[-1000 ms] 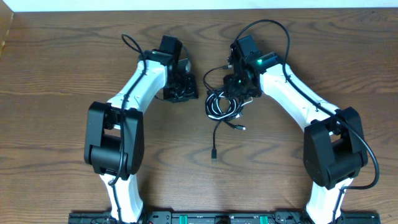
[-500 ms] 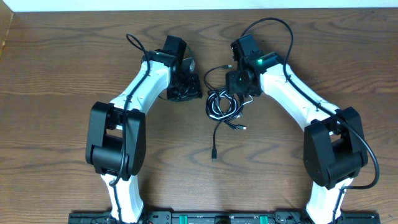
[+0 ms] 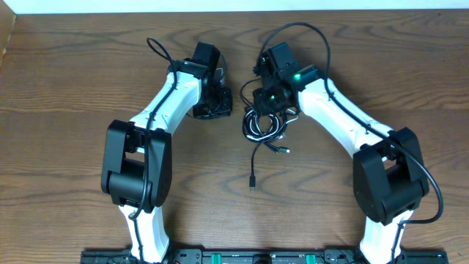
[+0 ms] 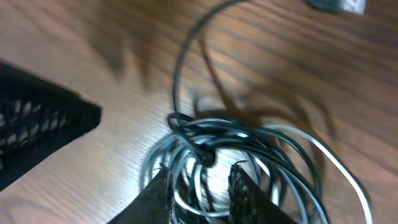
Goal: Untangle cables
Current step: 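Grasp a black cable loop with the right gripper and lift it, then hold the lifted cable loop with the right gripper above the bundle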
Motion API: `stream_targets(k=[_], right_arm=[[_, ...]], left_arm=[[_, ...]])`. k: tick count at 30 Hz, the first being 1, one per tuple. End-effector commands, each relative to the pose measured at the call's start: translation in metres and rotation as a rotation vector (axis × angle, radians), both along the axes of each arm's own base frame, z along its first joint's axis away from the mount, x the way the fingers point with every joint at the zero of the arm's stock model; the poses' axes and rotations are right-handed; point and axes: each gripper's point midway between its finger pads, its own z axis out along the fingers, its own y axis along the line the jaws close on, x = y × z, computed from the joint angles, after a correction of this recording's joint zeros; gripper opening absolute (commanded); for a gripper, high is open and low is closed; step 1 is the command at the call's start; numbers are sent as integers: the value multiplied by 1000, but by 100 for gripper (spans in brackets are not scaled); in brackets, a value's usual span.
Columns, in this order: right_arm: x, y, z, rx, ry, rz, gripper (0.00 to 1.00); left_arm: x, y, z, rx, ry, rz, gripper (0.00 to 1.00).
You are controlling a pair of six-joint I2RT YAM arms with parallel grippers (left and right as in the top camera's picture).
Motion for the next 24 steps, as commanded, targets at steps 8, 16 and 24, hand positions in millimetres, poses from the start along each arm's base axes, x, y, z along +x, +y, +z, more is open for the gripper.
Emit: stream_targets(k=[8, 16, 24], right_arm=[[-20, 23, -12, -71, -90, 385, 22], [-16, 8, -48, -270, -91, 382, 27], [-17, 12, -53, -261, -86, 388, 21]], left_arm=[[6, 43, -12, 103, 25, 130, 28], [6, 44, -12, 102, 24, 131, 32], [6, 44, -12, 102, 24, 131, 33]])
